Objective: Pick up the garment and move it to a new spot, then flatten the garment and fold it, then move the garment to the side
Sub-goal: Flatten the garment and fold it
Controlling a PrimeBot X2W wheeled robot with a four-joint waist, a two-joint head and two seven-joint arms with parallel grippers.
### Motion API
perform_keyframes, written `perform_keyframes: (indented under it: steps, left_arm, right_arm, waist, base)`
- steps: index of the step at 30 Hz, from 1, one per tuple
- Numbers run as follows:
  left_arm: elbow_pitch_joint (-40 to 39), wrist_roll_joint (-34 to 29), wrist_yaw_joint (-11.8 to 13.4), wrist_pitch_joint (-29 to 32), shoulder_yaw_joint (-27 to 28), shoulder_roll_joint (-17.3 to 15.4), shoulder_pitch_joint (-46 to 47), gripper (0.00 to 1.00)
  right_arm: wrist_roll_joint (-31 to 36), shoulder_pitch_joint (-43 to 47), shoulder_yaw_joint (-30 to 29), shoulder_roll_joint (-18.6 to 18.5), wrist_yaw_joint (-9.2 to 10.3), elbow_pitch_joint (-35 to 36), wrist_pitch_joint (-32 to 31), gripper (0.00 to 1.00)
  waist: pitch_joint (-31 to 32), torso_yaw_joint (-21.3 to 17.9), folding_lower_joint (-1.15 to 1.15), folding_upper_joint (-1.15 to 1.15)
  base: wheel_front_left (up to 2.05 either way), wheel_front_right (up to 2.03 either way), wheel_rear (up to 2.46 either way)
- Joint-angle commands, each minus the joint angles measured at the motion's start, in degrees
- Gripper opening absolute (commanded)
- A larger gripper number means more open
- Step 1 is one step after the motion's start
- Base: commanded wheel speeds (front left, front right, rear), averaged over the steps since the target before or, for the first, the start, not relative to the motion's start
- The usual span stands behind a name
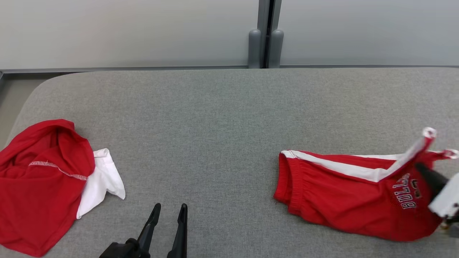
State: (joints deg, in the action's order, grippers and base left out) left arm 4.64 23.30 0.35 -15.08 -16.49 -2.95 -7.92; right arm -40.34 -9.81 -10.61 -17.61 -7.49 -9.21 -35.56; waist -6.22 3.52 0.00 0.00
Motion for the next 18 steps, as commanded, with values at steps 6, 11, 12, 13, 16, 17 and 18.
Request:
perform_keyframes:
  steps: [6,11,12,13,16,17,18]
  left_arm:
    - [0.09,0.55,0.61,-0.12,-0.95,-0.04,1.34,1.0]
    - [0.72,0.23,0.48,-0.12,-1.28,-0.04,1.86,1.0]
    - [0.87,0.14,0.44,-0.11,-1.37,-0.04,2.03,1.0]
    - [0.97,0.08,0.39,-0.12,-1.43,-0.04,2.22,1.0]
    - [1.35,-0.06,0.31,-0.12,-1.65,-0.03,2.55,1.0]
    - [1.44,-0.08,0.33,-0.12,-1.68,-0.04,2.58,1.0]
    - [1.54,-0.1,0.34,-0.12,-1.72,-0.03,2.56,1.0]
  right_arm:
    - [1.18,-1.82,14.54,9.44,-0.01,6.83,-2.44,0.0]
    - [2.84,-4.21,18.92,12.6,-0.01,3.07,-0.25,0.0]
    - [3.14,-4.79,19.79,13.12,-0.01,1.97,0.51,0.0]
    - [3.29,-5.38,20.47,13.56,-0.01,0.77,1.44,0.0]
    - [2.57,-6.76,22.61,14.37,-0.01,-2.47,3.89,0.0]
    - [2.45,-7.23,23.17,14.45,-0.01,-3.47,4.69,0.0]
    - [2.38,-7.7,23.8,14.54,-0.01,-4.39,5.42,0.0]
  waist:
    - [-0.29,-1.42,0.0,0.0]
    - [-0.48,-1.33,0.0,0.0]
    - [-0.51,-1.24,0.0,0.0]
    - [-0.51,-1.13,0.0,0.0]
    - [-0.39,-0.79,0.0,0.0]
    - [-0.33,-0.72,0.0,0.0]
    - [-0.28,-0.65,0.0,0.0]
  base:
    - [0.0,0.0,0.0]
    - [0.0,0.0,0.0]
    - [0.0,0.0,0.0]
    - [0.0,0.0,0.0]
    - [0.0,0.0,0.0]
    - [0.0,0.0,0.0]
    - [0.0,0.0,0.0]
